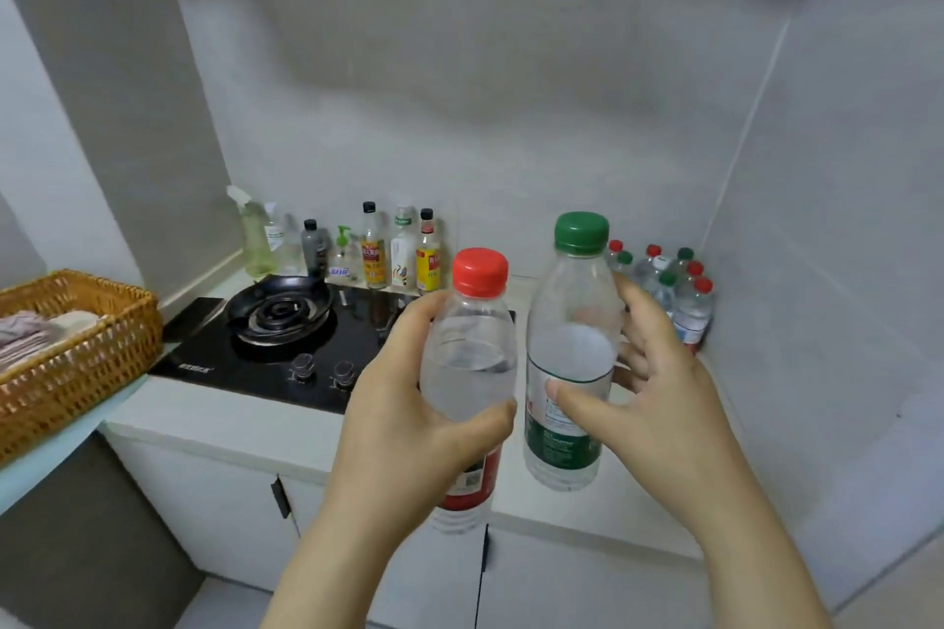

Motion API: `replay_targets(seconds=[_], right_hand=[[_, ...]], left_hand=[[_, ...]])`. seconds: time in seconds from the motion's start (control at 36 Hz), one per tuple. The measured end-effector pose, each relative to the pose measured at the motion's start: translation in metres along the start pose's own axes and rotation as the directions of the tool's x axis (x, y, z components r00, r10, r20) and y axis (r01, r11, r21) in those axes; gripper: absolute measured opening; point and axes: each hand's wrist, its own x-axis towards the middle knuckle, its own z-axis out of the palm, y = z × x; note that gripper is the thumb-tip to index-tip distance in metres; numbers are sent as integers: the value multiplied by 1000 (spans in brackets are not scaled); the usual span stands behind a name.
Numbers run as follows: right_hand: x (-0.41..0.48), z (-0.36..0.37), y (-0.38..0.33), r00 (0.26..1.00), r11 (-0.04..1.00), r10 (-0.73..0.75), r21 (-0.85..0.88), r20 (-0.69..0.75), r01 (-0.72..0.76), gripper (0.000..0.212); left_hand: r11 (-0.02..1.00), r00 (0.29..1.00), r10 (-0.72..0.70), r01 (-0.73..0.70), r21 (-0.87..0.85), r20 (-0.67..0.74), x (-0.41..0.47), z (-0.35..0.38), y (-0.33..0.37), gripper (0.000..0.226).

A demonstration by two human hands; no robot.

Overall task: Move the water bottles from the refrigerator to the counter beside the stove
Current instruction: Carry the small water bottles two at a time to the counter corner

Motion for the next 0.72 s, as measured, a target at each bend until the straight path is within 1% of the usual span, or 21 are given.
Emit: replay_targets(seconds=[0.14, 0.31, 0.36, 0.47, 0.53, 0.72], right_hand=[[42, -24, 22, 1000, 1000, -2, -12, -16, 2, 92], [79, -50, 54, 999, 999, 27, -27, -23, -28, 89], [88, -56, 65, 998, 998, 45, -32, -34, -46, 88], [104, -63, 83, 997, 998, 60, -29, -41, -61, 78], [113, -65, 91, 996, 997, 66, -36, -53, -68, 78], [147, -64, 108, 983, 987, 124, -88, -136, -137, 71]], left_hand=[[1000, 1000, 17, -17, -1, 7, 40, 38, 2, 76], [1000, 1000, -7, 7, -23, 26, 78, 84, -2, 75], [999, 999, -12, 13, -33, 49, 88, 96, -5, 75], [999, 994, -18, 22, -34, 105, 110, 115, -14, 72], [999, 991, -25, 30, -36, 130, 121, 123, -20, 74], [998, 977, -9, 22, -55, 213, 171, 143, -43, 73]])
